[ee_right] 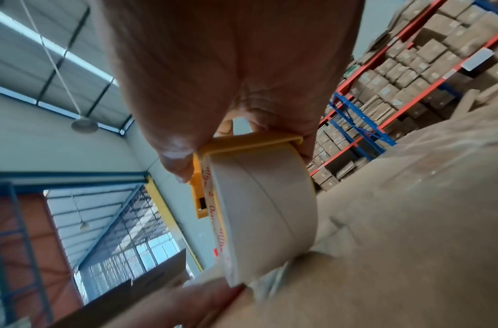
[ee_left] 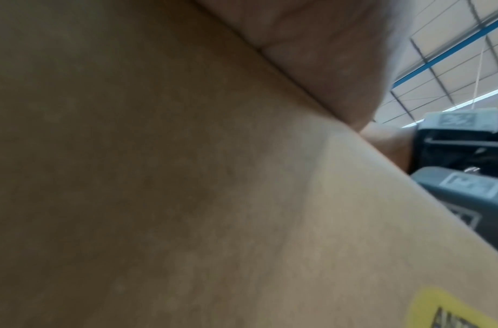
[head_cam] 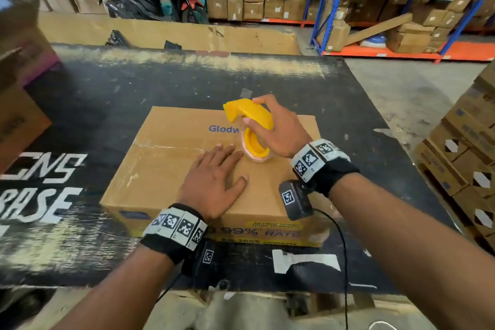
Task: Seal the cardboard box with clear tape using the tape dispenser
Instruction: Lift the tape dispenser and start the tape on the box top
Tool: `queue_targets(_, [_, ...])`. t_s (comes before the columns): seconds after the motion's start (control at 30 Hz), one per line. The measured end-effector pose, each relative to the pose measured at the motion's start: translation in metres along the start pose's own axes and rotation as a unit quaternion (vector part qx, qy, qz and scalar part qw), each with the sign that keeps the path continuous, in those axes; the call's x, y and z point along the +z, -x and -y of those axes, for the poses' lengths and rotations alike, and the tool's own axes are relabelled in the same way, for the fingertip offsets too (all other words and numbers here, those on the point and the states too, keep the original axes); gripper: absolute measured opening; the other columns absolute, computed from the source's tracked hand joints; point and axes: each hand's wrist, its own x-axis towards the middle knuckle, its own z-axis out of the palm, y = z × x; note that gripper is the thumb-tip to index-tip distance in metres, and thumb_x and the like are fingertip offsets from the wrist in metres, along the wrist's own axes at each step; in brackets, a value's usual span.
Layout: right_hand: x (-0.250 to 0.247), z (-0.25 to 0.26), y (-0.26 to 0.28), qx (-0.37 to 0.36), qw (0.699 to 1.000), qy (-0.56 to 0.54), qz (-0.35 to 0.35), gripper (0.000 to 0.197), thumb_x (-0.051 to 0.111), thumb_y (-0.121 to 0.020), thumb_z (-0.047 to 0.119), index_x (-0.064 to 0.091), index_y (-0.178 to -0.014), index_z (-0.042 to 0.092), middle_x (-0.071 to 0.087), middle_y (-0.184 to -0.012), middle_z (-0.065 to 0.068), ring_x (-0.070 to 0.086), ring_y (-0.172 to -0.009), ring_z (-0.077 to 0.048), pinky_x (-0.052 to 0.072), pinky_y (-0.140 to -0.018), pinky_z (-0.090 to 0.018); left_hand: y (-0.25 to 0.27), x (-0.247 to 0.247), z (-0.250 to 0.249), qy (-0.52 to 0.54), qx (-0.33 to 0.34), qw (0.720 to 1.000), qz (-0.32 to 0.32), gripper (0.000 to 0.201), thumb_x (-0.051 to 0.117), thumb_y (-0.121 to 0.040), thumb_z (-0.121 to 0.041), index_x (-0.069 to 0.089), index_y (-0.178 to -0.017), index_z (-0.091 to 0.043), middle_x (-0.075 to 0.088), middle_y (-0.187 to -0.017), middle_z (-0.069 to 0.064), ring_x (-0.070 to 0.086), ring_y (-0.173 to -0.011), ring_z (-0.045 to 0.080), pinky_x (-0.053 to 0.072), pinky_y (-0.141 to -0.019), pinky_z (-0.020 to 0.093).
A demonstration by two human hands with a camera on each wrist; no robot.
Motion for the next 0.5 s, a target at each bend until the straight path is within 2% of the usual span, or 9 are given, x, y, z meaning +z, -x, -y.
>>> queue_targets(0.07, [0.006, -0.001, -0.001, -0.012, 0.999, 0.03, 0.008, 0.057, 0.055, -0.089, 0.059, 0.047, -0.135, 0.026, 0.067, -0.126, -0.006, 0.062, -0.114, -0.03, 0.049, -0.092, -0.044, 0.003, -0.004, 0.003, 0.025, 0.006, 1.0, 0.002, 0.072, 0.034, -0.09, -0.066, 0.039, -0.153, -0.03, 0.034, -0.165, -0.004, 0.023, -0.156, 0.019, 0.019, -0.126, 0.046])
queue_targets(0.13, [0.007, -0.003, 0.0, -0.017, 0.999, 0.047, 0.016, 0.059, 0.053, -0.088, 0.061, 0.045, -0.137, 0.029, 0.067, -0.125, -0.007, 0.063, -0.111, -0.031, 0.051, -0.091, -0.048, 0.01, -0.015, 0.021, 0.036, -0.011, 0.999, 0.0, 0.075, 0.037, -0.087, -0.068, 0.038, -0.152, -0.032, 0.035, -0.163, -0.005, 0.022, -0.157, 0.019, 0.018, -0.126, 0.05])
queue_targets(0.23, [0.007, -0.001, 0.004, -0.02, 0.997, 0.063, 0.04, 0.056, 0.057, -0.092, 0.055, 0.041, -0.14, 0.032, 0.065, -0.129, -0.006, 0.064, -0.105, -0.032, 0.052, -0.085, -0.044, 0.024, -0.045, 0.08, 0.01, -0.074, 0.997, 0.0, 0.076, 0.034, -0.089, -0.072, 0.031, -0.154, -0.033, 0.028, -0.165, -0.008, 0.022, -0.156, 0.019, 0.016, -0.126, 0.055])
queue_targets(0.3, [0.007, 0.006, 0.004, -0.031, 0.995, 0.082, 0.054, 0.057, 0.06, -0.091, 0.054, 0.04, -0.141, 0.034, 0.064, -0.13, -0.006, 0.063, -0.104, -0.03, 0.05, -0.084, -0.041, 0.034, -0.065, 0.123, -0.006, -0.099, 0.995, 0.008, 0.077, 0.03, -0.089, -0.072, 0.033, -0.154, -0.03, 0.031, -0.164, -0.009, 0.03, -0.153, 0.018, 0.019, -0.125, 0.056])
queue_targets(0.37, [0.011, 0.02, -0.003, -0.042, 0.994, 0.079, 0.069, 0.058, 0.061, -0.091, 0.053, 0.04, -0.141, 0.034, 0.063, -0.13, -0.003, 0.062, -0.102, -0.027, 0.048, -0.082, -0.038, 0.041, -0.074, 0.149, -0.002, -0.083, 0.996, 0.02, 0.081, 0.027, -0.087, -0.073, 0.036, -0.154, -0.028, 0.035, -0.162, -0.008, 0.035, -0.15, 0.018, 0.026, -0.124, 0.052])
queue_targets(0.43, [0.023, 0.041, -0.017, -0.063, 0.993, 0.043, 0.089, 0.059, 0.063, -0.091, 0.051, 0.039, -0.142, 0.033, 0.059, -0.134, 0.003, 0.062, -0.105, -0.023, 0.051, -0.084, -0.039, 0.045, -0.074, 0.159, 0.017, -0.053, 0.998, 0.018, 0.083, 0.029, -0.088, -0.072, 0.037, -0.155, -0.025, 0.037, -0.163, -0.005, 0.033, -0.152, 0.019, 0.03, -0.123, 0.046])
queue_targets(0.5, [0.042, 0.065, -0.036, -0.109, 0.987, 0.02, 0.115, 0.06, 0.064, -0.092, 0.048, 0.037, -0.144, 0.033, 0.055, -0.135, 0.011, 0.059, -0.106, -0.015, 0.05, -0.085, -0.029, 0.046, -0.07, 0.166, 0.045, -0.035, 0.998, 0.007, 0.081, 0.034, -0.089, -0.071, 0.038, -0.155, -0.025, 0.037, -0.163, -0.006, 0.029, -0.153, 0.019, 0.029, -0.124, 0.044])
